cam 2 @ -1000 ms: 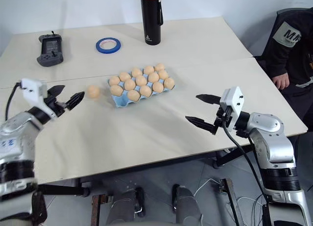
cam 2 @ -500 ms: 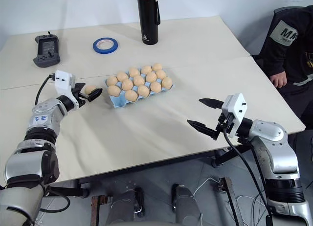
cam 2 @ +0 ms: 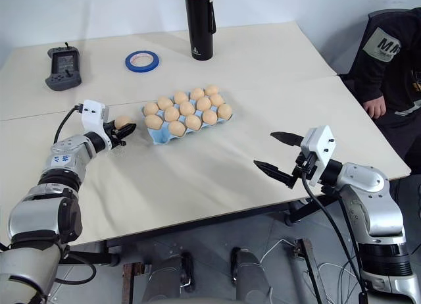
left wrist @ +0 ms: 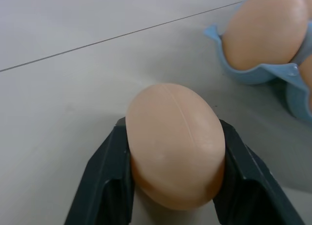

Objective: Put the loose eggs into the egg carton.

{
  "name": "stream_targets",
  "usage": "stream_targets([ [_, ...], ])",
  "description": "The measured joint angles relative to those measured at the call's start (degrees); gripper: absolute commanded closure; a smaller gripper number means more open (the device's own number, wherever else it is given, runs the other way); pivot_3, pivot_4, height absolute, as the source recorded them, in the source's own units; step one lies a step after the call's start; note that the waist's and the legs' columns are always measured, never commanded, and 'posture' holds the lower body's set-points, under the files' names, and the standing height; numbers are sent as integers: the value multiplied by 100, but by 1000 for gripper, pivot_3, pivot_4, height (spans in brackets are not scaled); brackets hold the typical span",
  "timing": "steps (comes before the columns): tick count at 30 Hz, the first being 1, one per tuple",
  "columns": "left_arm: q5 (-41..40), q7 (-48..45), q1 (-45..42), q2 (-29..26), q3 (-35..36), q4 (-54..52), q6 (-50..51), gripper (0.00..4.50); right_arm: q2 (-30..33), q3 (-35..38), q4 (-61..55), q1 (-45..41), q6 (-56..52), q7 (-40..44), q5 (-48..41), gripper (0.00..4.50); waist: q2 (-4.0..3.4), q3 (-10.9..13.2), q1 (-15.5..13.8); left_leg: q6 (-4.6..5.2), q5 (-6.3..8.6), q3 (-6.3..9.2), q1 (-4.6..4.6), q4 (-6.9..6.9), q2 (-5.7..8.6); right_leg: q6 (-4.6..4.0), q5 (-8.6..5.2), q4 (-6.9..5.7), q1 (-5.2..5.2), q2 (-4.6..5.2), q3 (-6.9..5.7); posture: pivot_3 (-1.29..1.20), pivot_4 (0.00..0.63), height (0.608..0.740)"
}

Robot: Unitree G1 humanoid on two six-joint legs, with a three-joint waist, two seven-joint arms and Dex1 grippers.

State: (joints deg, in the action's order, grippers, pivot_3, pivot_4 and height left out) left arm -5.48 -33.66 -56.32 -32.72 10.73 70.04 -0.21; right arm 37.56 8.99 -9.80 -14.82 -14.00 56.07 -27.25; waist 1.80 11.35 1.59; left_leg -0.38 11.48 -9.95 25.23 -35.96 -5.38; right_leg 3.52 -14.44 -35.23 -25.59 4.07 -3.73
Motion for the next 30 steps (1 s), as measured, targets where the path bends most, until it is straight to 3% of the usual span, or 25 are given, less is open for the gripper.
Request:
stream_targets([
  [4, -11, -311, -66, 4, -9, -278, 17, 3021, 1, 2, 0, 0, -1, 0, 0, 0, 0, 0, -1, 0, 0, 0, 1, -2, 0, 0, 0, -3, 0, 1, 0, 0, 150, 740],
  [13, -407, -1715, 121, 233, -248, -2228, 713, 3024, 1, 5, -30, 12, -9, -26, 0, 0, 0, 0, 7, 0, -1, 0, -3, -9, 0, -3, -2, -20, 0, -3, 3, 0, 150, 740],
  [23, -329, -2147, 458, 233, -701, -2536, 1170, 3024, 1, 10, -146, 138, -10, -113, -1, 0, 0, 0, 2, -1, -8, 8, -8, -20, 2, -12, -7, -33, 1, 1, 6, 0, 150, 740],
  [30, -331, -2388, 578, 130, -801, -2922, 1394, 747, -1, 13, -155, 193, -9, -184, -2, 0, 0, 0, 4, -1, -8, 9, -8, -17, 0, -13, -7, -34, 0, -1, 5, 0, 150, 740],
])
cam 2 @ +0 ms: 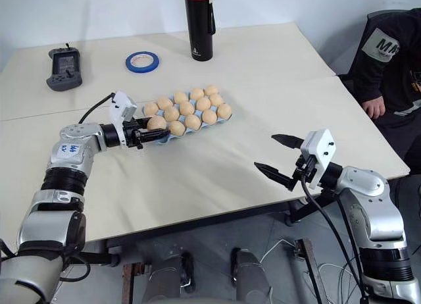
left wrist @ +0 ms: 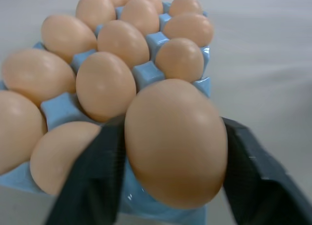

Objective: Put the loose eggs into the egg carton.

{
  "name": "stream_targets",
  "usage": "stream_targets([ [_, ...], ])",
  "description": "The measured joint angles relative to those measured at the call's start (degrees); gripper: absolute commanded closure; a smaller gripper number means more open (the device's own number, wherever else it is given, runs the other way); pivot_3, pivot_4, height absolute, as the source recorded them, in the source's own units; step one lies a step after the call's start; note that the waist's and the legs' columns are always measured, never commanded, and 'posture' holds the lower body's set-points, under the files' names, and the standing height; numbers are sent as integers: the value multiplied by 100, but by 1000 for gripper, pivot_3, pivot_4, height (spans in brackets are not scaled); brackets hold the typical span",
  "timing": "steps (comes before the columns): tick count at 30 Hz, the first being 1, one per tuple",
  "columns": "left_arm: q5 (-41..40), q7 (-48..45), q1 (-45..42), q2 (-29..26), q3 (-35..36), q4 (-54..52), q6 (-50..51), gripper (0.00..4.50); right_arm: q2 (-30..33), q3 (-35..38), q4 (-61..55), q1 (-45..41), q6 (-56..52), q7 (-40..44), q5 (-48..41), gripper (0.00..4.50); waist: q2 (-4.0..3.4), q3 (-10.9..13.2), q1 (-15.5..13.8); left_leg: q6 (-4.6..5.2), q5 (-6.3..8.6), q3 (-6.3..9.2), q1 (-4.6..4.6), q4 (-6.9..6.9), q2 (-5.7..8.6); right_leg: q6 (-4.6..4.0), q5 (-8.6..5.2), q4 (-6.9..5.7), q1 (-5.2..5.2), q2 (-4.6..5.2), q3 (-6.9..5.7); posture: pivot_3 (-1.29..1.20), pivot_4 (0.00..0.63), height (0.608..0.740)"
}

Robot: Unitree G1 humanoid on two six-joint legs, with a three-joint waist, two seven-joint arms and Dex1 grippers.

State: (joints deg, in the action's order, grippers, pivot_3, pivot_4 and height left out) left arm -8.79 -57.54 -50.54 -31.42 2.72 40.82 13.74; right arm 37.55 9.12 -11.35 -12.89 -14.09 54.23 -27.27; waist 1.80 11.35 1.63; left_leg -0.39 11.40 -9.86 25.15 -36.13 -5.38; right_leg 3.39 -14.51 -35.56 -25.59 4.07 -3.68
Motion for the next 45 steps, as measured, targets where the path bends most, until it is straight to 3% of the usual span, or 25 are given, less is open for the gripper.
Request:
stream_targets([
  [2, -1, 24, 1, -7, 0, -11, 21, 115, -2, 0, 0, 0, 0, -4, 0, 0, 0, 0, 1, 0, 0, 0, 0, -2, 0, 0, 0, 0, 0, 0, 0, 0, 150, 740],
  [3, -1, 27, 2, -7, 0, -41, 39, 50, -4, 0, -1, -1, 1, -4, 0, 0, 0, 0, 1, 0, 0, 1, 1, -3, 0, 0, 0, 0, 0, 1, 0, 0, 150, 740],
  [10, -60, 39, 240, -171, 87, -422, 129, 50, -5, 0, -3, -4, 4, 3, -7, 0, 0, 0, 9, 0, 0, 1, 1, 2, -2, -2, -1, 0, 0, 0, 0, 0, 150, 740],
  [14, -427, 1, 606, -378, 478, -895, 135, 50, 0, 1, -3, -42, 12, 49, -60, 0, 0, 0, 26, 0, 0, 2, 0, 3, -6, -2, -1, -1, -1, 0, 3, 0, 150, 740],
  [22, -1236, -66, 2416, -987, 1435, -2688, 674, 50, 45, -100, 427, -703, 97, 476, -48, 0, 0, 0, 56, -3, 0, 3, -11, 3, -20, -30, -15, -1, 0, 4, 14, 0, 150, 740],
  [29, -1681, -353, 4073, -1436, 2142, -3561, 879, 50, 41, -430, 1329, -1348, 314, 1076, 80, 0, -1, 0, 53, -6, 2, 1, -8, 20, -31, -63, -33, 14, -10, 37, 17, 0, 150, 740],
  [38, -2000, -290, 4433, -1440, 2433, -3940, 934, 50, -211, -804, 2442, -2093, 808, 1685, 347, 0, -1, -1, 51, -7, 3, -4, -2, 51, -36, -78, -24, 66, -14, 36, 28, 0, 150, 740],
  [45, -2045, -190, 4452, -1421, 2375, -4045, 937, 50, -475, -1089, 2838, -2268, 1100, 1991, 532, 0, -1, -1, 64, -18, 3, -13, -2, 73, -30, -32, 2, 55, -34, 29, 22, 0, 150, 740],
])
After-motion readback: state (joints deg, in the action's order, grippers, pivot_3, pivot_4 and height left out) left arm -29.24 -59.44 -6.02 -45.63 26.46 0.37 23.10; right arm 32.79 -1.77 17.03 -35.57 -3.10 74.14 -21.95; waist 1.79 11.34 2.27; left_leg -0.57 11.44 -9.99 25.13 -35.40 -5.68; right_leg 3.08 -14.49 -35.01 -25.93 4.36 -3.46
